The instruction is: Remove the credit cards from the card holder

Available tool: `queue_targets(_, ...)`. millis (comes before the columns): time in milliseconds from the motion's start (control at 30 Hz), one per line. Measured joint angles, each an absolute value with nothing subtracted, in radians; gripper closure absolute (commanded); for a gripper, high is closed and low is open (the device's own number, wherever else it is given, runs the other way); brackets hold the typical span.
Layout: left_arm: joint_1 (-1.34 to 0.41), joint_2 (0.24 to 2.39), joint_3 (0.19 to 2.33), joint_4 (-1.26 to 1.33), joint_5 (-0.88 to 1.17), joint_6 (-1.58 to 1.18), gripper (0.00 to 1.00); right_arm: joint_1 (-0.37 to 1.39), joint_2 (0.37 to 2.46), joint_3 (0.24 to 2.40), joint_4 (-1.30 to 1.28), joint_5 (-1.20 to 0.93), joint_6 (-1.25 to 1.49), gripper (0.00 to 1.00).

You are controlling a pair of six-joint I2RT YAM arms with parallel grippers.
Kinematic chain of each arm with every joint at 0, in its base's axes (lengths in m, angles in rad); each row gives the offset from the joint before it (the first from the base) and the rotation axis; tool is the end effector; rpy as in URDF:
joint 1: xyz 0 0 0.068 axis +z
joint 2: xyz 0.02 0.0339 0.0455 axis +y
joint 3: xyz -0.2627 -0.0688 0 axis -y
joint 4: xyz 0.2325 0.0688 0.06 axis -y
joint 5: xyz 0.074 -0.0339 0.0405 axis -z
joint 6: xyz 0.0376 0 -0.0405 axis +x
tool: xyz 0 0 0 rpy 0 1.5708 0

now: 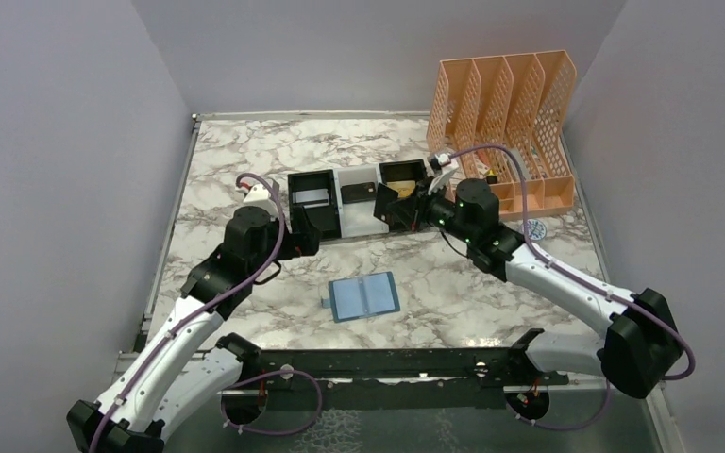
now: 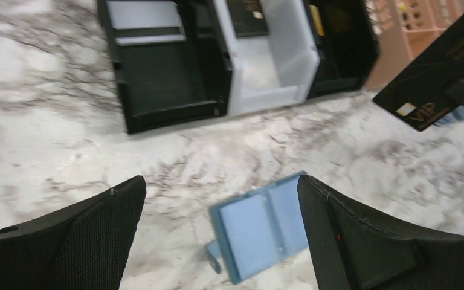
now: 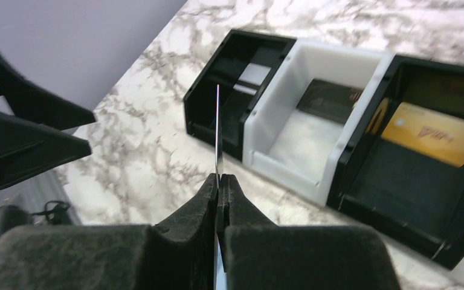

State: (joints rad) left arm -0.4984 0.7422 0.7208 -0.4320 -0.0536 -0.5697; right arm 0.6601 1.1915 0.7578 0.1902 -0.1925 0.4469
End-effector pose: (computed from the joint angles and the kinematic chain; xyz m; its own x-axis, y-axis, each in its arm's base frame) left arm 0.1419 -0.0749 0.2972 -0.5586 -0.3092 -0.7696 0.1588 0.8709 -0.4651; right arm 0.2061 0.1691 0.2875 -0.4952 0.1526 -0.8553 -0.5927 0.6604 0.4610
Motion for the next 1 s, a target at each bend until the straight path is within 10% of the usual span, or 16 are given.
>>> queue_targets(1000,-0.498,0.699,0.749,-0.579,-0.548,-0.459,0.01,0.797,2.018,1.35,0.175,0.263,-0.509,0.99)
